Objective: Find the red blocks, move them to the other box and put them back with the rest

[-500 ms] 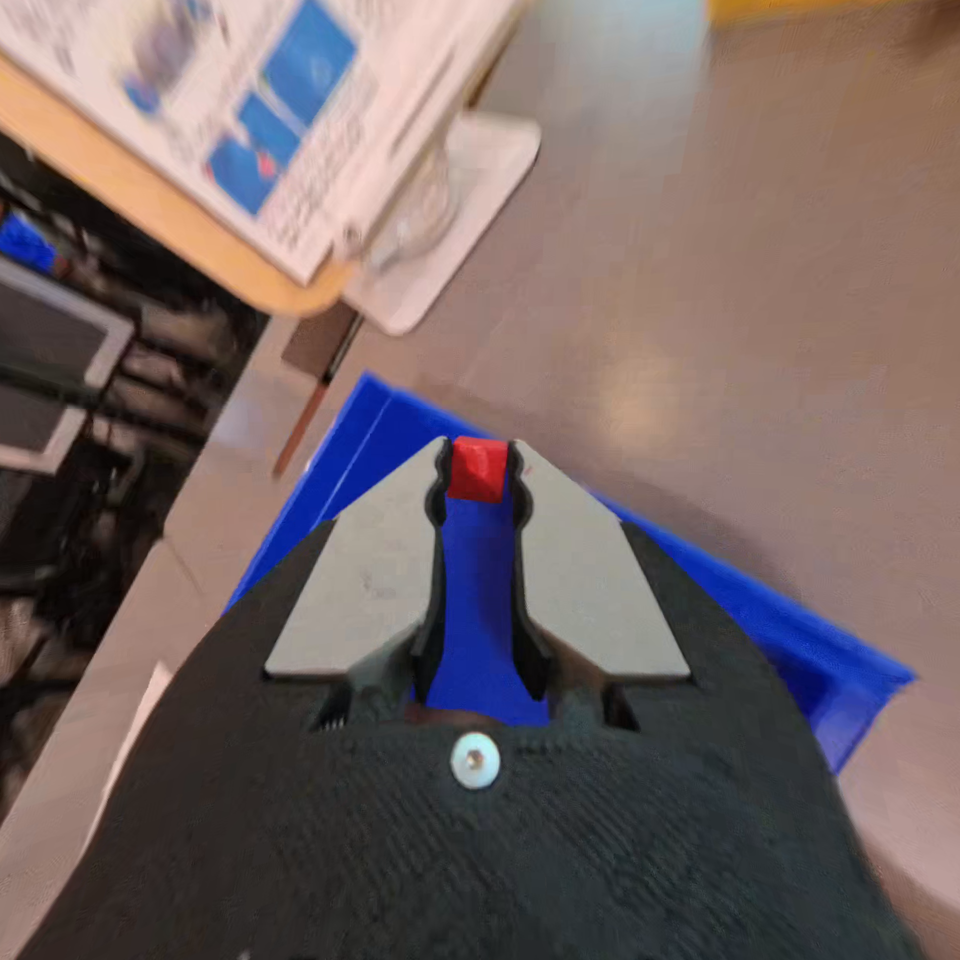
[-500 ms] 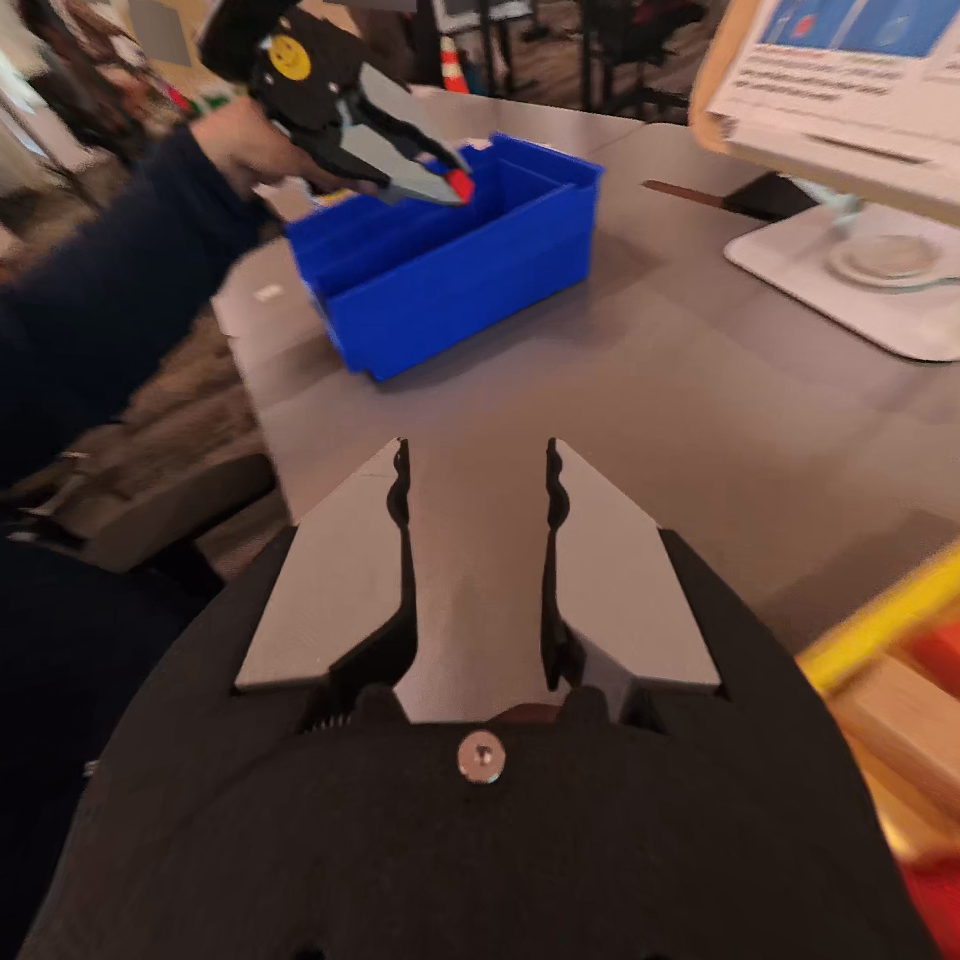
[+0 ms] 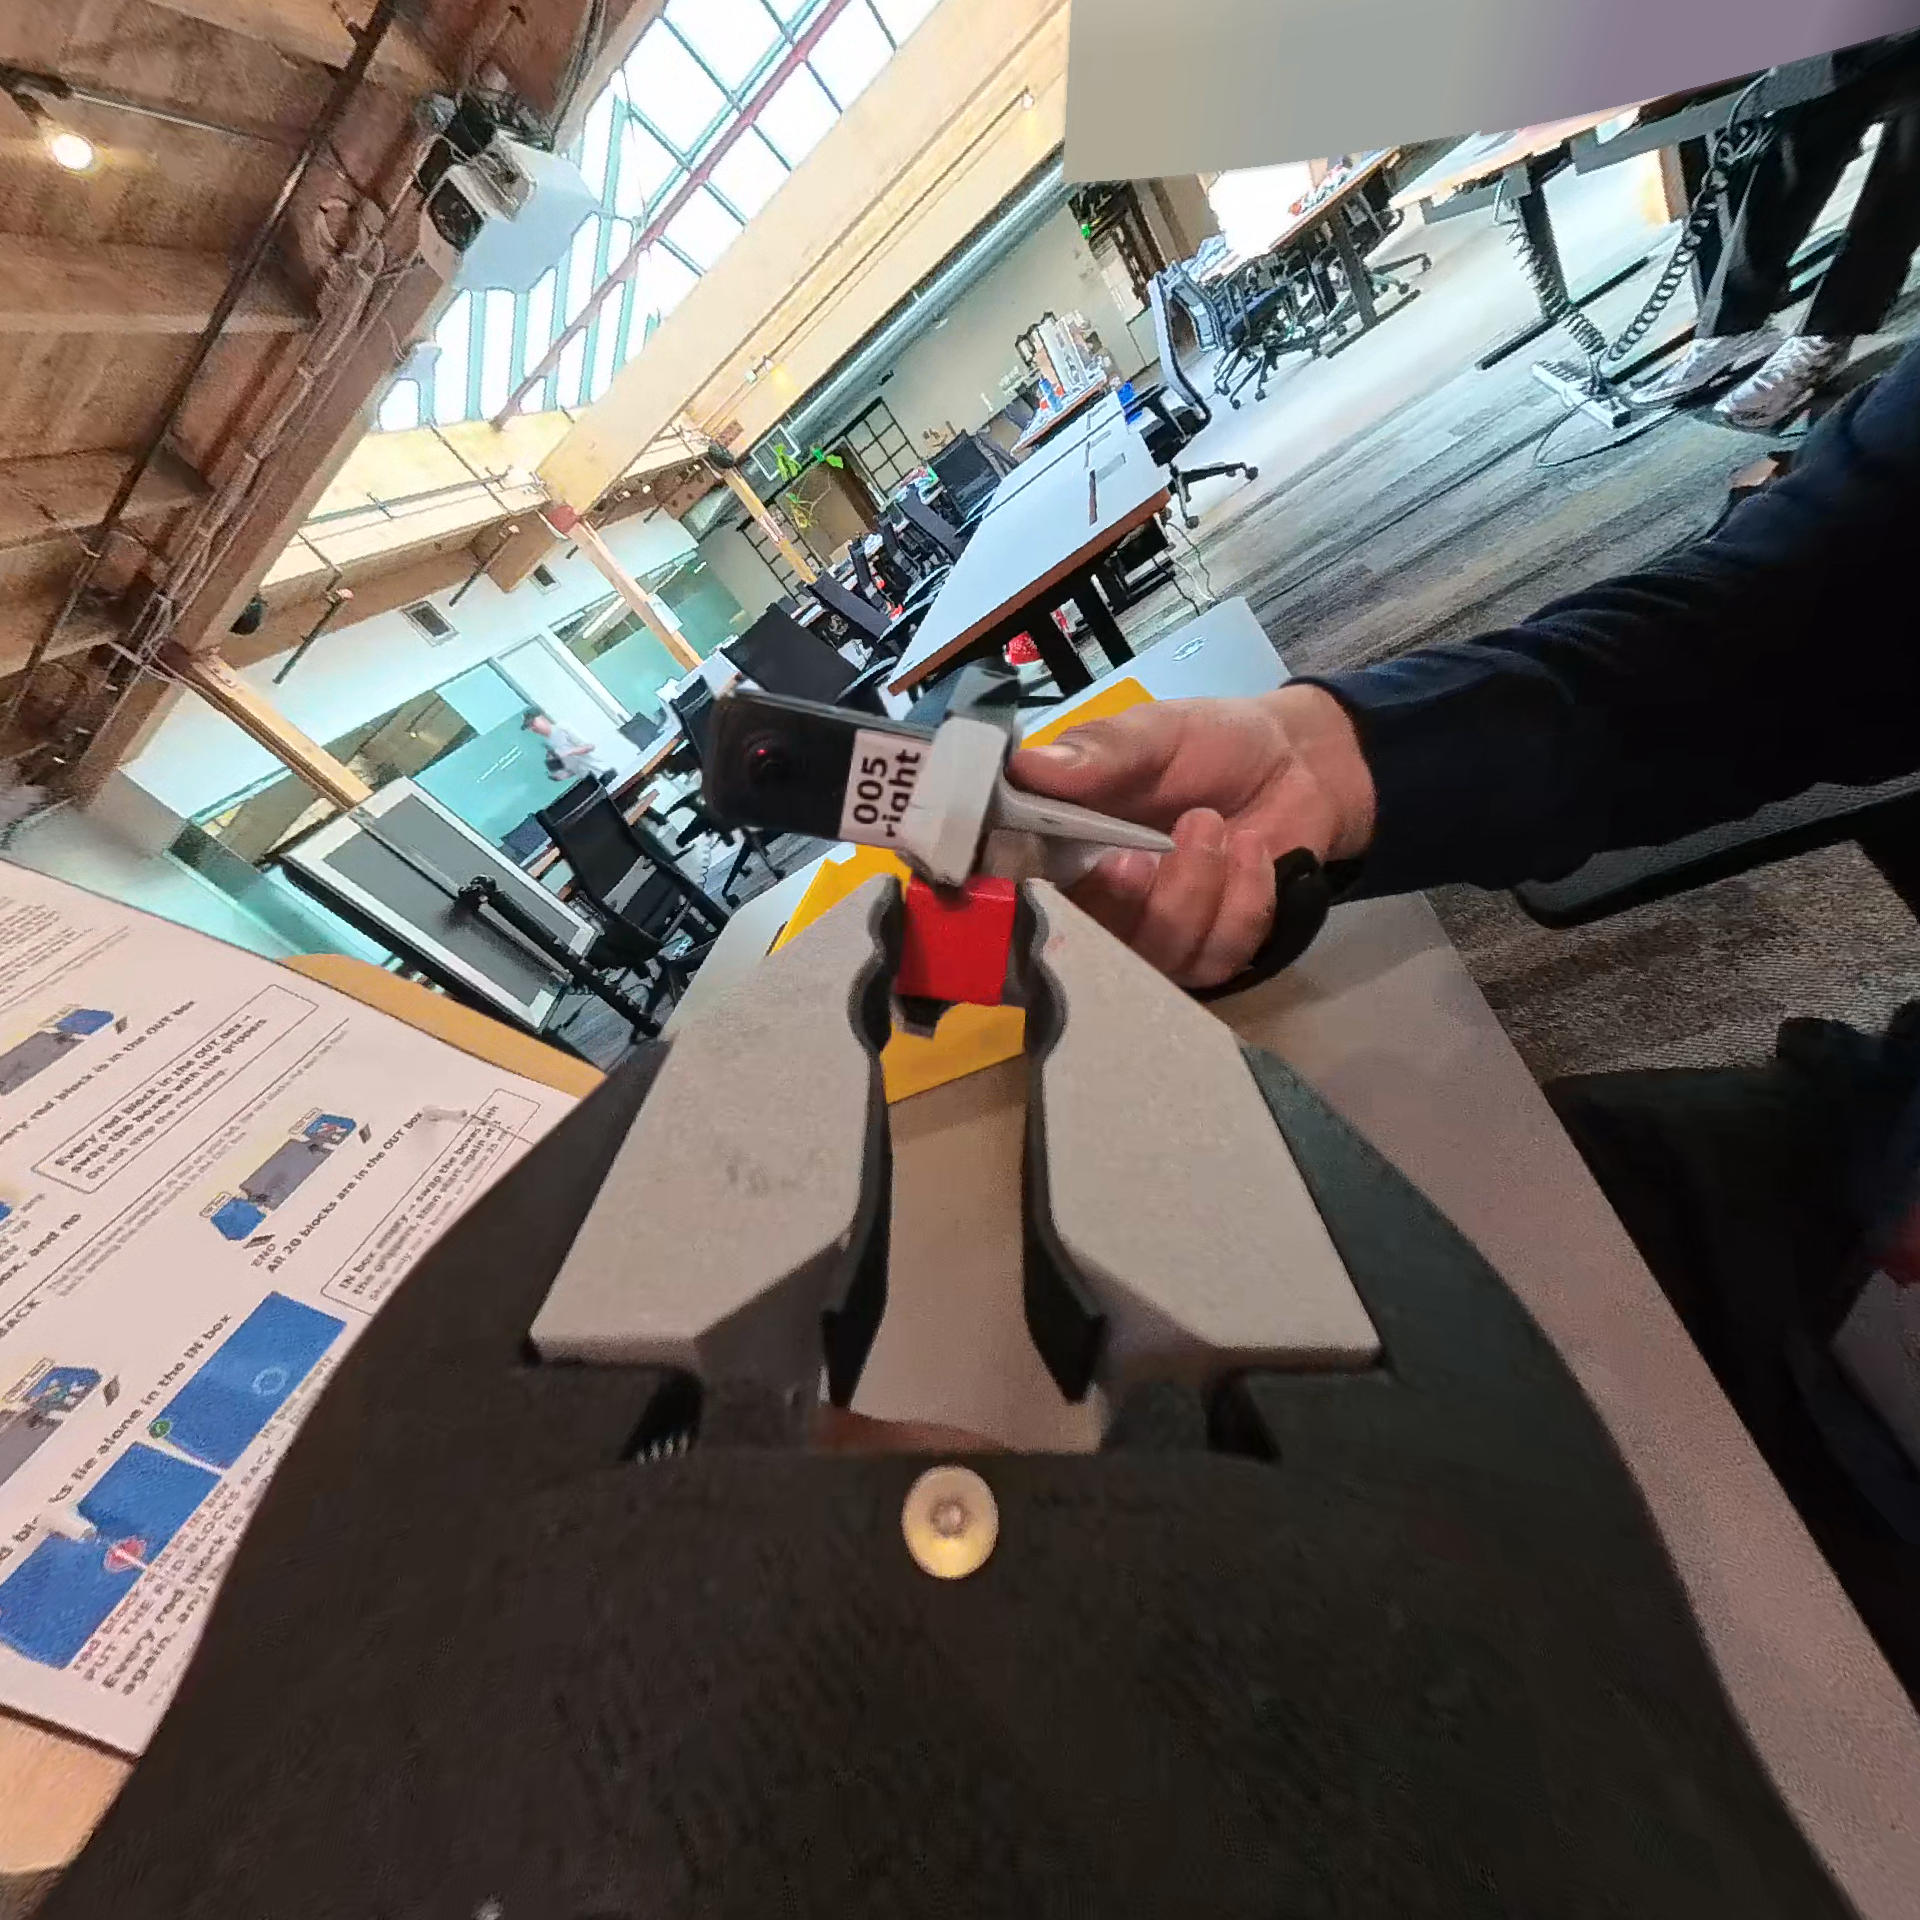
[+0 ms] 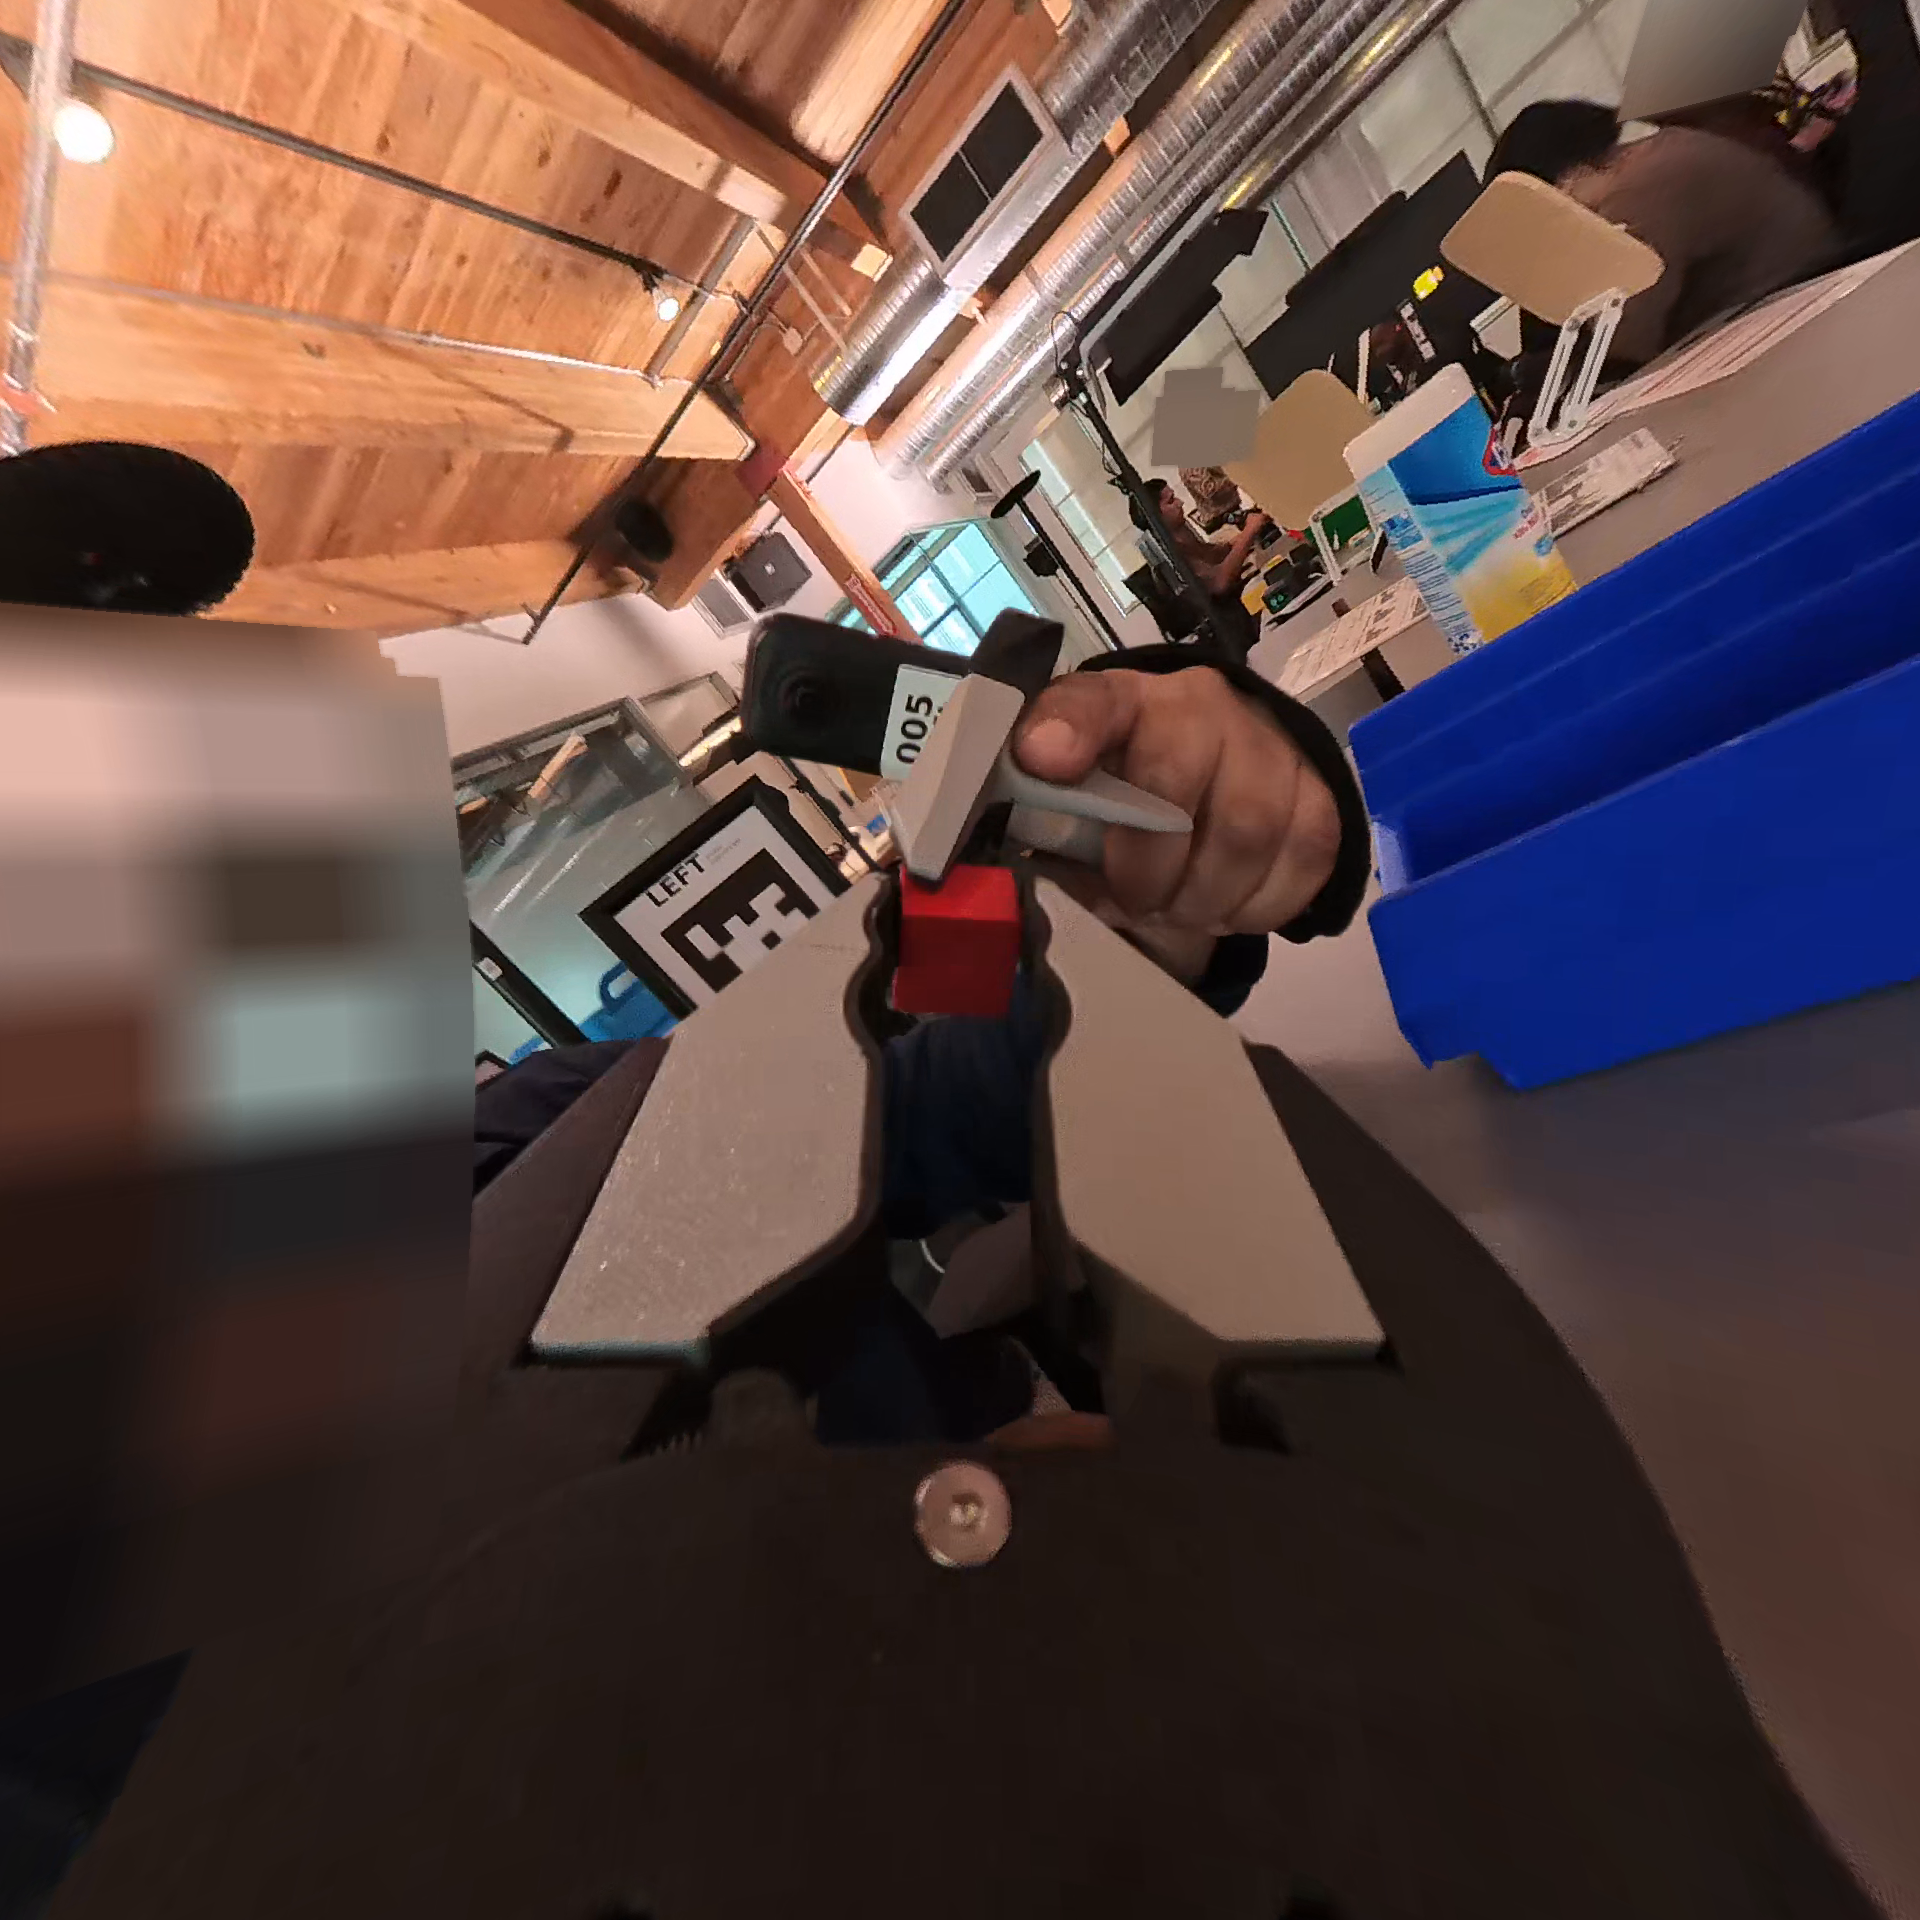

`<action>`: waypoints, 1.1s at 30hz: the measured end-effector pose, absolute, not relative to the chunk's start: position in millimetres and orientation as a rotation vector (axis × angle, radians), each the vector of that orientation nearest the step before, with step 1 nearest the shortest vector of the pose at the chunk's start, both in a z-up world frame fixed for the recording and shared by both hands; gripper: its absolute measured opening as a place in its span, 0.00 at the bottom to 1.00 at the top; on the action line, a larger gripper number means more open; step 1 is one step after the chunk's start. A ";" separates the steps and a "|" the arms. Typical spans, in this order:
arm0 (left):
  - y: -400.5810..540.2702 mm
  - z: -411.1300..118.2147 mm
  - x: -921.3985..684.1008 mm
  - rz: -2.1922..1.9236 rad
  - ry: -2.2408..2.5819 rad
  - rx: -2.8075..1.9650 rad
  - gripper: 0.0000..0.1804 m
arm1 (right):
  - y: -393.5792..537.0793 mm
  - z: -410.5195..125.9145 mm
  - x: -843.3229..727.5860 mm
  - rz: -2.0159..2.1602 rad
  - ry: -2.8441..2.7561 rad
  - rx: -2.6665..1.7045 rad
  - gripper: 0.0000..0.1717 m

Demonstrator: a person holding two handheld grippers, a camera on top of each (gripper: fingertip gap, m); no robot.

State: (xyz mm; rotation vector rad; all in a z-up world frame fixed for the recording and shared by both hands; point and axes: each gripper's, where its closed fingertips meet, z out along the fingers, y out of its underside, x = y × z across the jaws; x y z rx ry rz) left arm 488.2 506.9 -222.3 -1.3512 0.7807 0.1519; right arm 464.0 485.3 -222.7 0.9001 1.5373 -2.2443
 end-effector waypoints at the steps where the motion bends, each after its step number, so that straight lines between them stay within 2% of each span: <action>1: 509.3 -223.5 487.6 0.157 0.765 -1.367 0.10 | 487.5 -222.8 464.1 -2.238 1.516 0.913 0.12; 3: 518.2 -228.0 476.7 0.210 0.677 -1.463 0.14 | 497.7 -227.9 458.9 -2.261 1.574 1.013 0.12; 5: 520.5 -228.9 459.4 0.312 0.563 -1.547 0.25 | 522.2 -233.9 450.4 -2.304 1.779 1.218 0.12; 6: 518.1 -229.7 451.7 0.344 0.511 -1.591 0.26 | 542.3 -236.0 445.8 -2.314 1.905 1.374 0.11; 8: 508.4 -232.8 427.9 0.439 0.363 -1.693 0.21 | 609.8 -249.8 437.6 -2.146 2.322 1.898 0.11; 10: 491.2 -245.3 400.1 0.574 0.231 -1.811 0.21 | 706.8 -256.9 451.7 -1.564 2.752 2.622 0.11; 12: 471.5 -261.0 377.2 0.686 0.132 -1.893 0.23 | 774.8 -267.1 481.7 -0.814 2.880 3.024 0.11; 14: 457.0 -282.6 370.0 0.667 0.070 -1.968 0.25 | 808.8 -294.0 501.2 -0.462 2.801 3.094 0.11; 16: 446.5 -303.2 365.4 0.626 -0.007 -2.022 0.31 | 821.5 -332.7 507.3 -0.405 2.699 3.038 0.13; 18: 437.9 -323.5 361.9 0.602 -0.067 -2.082 0.40 | 832.2 -368.9 512.5 -0.334 2.591 3.017 0.30; 20: 431.3 -336.4 359.7 0.613 -0.104 -2.109 0.41 | 841.4 -390.0 518.6 -0.241 2.532 3.025 0.32; 24: 419.9 -358.3 342.8 0.749 -0.161 -2.147 0.39 | 840.8 -376.2 529.4 -0.277 2.561 3.096 0.32; 27: 415.7 -389.5 332.0 0.763 -0.178 -2.234 0.37 | 814.4 -353.1 539.9 -0.585 2.624 3.034 0.33; 28: 414.8 -395.9 327.8 0.776 -0.186 -2.242 0.32 | 800.2 -346.0 543.2 -0.748 2.622 2.980 0.33; 30: 415.1 -391.1 318.2 0.844 -0.191 -2.188 0.28 | 770.0 -333.1 549.8 -1.055 2.582 2.853 0.33; 33: 415.2 -379.3 313.5 0.858 -0.226 -2.121 0.14 | 718.8 -326.2 551.7 -1.407 2.507 2.594 0.36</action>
